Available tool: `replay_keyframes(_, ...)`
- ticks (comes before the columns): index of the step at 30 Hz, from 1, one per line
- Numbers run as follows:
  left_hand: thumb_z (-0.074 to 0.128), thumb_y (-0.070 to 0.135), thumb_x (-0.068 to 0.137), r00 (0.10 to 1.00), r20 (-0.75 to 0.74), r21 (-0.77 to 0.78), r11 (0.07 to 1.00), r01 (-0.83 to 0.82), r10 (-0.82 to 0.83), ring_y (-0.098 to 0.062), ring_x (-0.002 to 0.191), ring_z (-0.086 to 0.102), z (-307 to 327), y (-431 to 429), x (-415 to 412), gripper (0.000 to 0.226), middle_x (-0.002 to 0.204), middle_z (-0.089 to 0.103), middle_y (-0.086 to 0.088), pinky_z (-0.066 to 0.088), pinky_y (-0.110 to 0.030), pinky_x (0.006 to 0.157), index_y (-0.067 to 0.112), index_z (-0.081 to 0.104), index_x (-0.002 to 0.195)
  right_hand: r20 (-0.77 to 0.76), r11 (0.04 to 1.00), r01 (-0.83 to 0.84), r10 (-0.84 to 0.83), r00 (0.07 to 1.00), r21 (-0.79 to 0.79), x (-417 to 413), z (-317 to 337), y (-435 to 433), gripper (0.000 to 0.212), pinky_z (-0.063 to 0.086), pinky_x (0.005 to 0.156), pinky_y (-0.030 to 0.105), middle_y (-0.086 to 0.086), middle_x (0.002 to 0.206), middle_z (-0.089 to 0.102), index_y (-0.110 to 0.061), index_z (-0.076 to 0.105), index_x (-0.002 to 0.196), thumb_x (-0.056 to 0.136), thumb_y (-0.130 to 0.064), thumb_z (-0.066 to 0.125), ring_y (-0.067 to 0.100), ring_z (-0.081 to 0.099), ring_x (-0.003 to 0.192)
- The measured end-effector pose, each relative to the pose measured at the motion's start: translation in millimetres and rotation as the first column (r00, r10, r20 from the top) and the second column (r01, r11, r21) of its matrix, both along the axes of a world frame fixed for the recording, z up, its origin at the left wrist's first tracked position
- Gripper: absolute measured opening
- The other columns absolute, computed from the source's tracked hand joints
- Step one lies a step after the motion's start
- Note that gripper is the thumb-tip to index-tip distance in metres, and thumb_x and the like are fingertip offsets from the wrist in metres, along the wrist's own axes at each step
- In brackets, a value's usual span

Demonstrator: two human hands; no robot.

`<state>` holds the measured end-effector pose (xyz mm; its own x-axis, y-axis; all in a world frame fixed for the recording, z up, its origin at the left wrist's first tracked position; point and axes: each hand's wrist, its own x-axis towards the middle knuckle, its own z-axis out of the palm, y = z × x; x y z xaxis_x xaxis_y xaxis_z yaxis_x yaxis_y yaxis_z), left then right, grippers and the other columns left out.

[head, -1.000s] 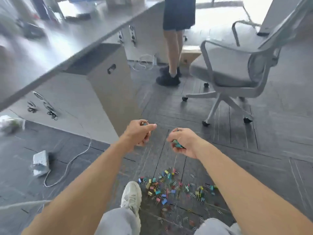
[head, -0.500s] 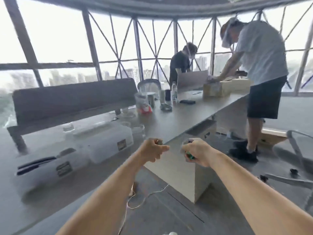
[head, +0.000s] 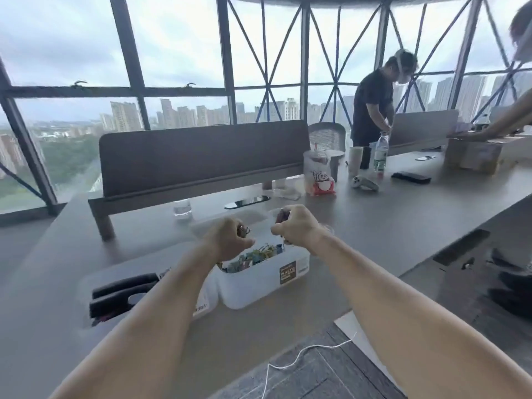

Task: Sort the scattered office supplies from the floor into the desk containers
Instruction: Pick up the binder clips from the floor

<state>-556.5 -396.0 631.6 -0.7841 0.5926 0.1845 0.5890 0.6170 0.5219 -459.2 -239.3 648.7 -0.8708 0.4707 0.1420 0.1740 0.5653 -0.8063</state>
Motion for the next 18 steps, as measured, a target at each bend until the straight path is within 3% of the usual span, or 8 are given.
replay_keyframes(2, 0.071, 0.034, 0.084, 1.0, 0.001, -0.146, 0.989, -0.005, 0.005, -0.02, 0.067, 0.055, -6, 6, -15, 0.028, 0.069, 0.056, 0.001, 0.043, -0.03, 0.059, 0.019, 0.053, 0.068, 0.086, 0.988, -0.052, 0.039, 0.996, 0.147, -34, -12, 1, 0.009, 0.049, 0.052, 0.021, 0.012, 0.094, 0.064, -0.016, 0.061, 0.075, 0.078, -0.016, 0.069, 0.023, 0.062, 0.08)
replay_keyframes(4, 0.072, 0.04, 0.083, 1.0, 0.023, -0.245, 0.969, 0.025, -0.02, -0.022, 0.094, 0.062, -12, 12, -27, 0.023, 0.096, 0.068, -0.002, 0.054, -0.034, 0.081, 0.021, 0.065, 0.093, 0.257, 0.954, -0.186, 0.123, 0.959, 0.237, -56, -18, 2, 0.018, 0.056, 0.067, 0.027, 0.008, 0.106, 0.065, -0.016, 0.065, 0.097, 0.083, -0.024, 0.073, 0.024, 0.067, 0.086)
replay_keyframes(6, 0.07, 0.047, 0.083, 0.999, -0.011, -0.331, 0.943, 0.032, -0.037, -0.022, 0.115, 0.055, -15, 12, -35, 0.047, 0.119, 0.064, -0.001, 0.048, -0.039, 0.098, 0.022, 0.061, 0.122, 0.38, 0.913, -0.283, 0.16, 0.911, 0.295, -60, -16, 5, 0.033, 0.057, 0.084, 0.035, 0.002, 0.114, 0.064, -0.02, 0.064, 0.116, 0.087, -0.033, 0.072, 0.023, 0.07, 0.09)
replay_keyframes(8, 0.068, 0.046, 0.084, 0.998, -0.056, -0.35, 0.936, 0.021, -0.043, -0.022, 0.121, 0.052, -15, 9, -34, 0.058, 0.126, 0.061, -0.002, 0.046, -0.038, 0.101, 0.021, 0.053, 0.135, 0.388, 0.866, -0.295, 0.13, 0.913, 0.403, -48, -5, 8, 0.031, 0.05, 0.094, 0.031, -0.002, 0.118, 0.063, -0.021, 0.066, 0.119, 0.092, -0.037, 0.066, 0.021, 0.065, 0.103)
replay_keyframes(13, 0.064, 0.037, 0.089, 0.986, -0.148, -0.162, 0.985, 0.053, -0.077, -0.027, 0.112, 0.06, 0, 18, 15, 0.044, 0.124, 0.062, -0.008, 0.05, -0.034, 0.092, 0.015, 0.059, 0.127, 0.253, 0.887, -0.103, -0.016, 0.967, 0.45, 34, 19, 22, 0.019, 0.045, 0.083, 0.028, -0.001, 0.105, 0.069, -0.017, 0.073, 0.105, 0.096, -0.023, 0.057, 0.018, 0.062, 0.094)
replay_keyframes(16, 0.055, 0.034, 0.087, 0.937, -0.303, -0.005, 0.984, 0.181, -0.174, -0.032, 0.102, 0.064, -2, 41, 92, 0.032, 0.111, 0.067, -0.011, 0.053, -0.039, 0.086, 0.015, 0.064, 0.111, 0.152, 0.856, 0.036, -0.133, 0.979, 0.516, 117, 17, 18, 0.018, 0.046, 0.08, 0.028, 0.002, 0.092, 0.068, -0.01, 0.072, 0.096, 0.095, -0.017, 0.055, 0.023, 0.062, 0.09)
replay_keyframes(18, 0.054, 0.033, 0.089, 0.908, -0.314, 0.01, 0.956, 0.294, -0.276, -0.032, 0.1, 0.064, -7, 57, 164, 0.029, 0.111, 0.067, -0.012, 0.054, -0.038, 0.083, 0.016, 0.065, 0.11, 0.173, 0.838, 0.089, -0.213, 0.962, 0.538, 188, 9, 11, 0.02, 0.046, 0.075, 0.027, 0.005, 0.096, 0.071, -0.009, 0.072, 0.102, 0.096, -0.018, 0.055, 0.021, 0.063, 0.088)
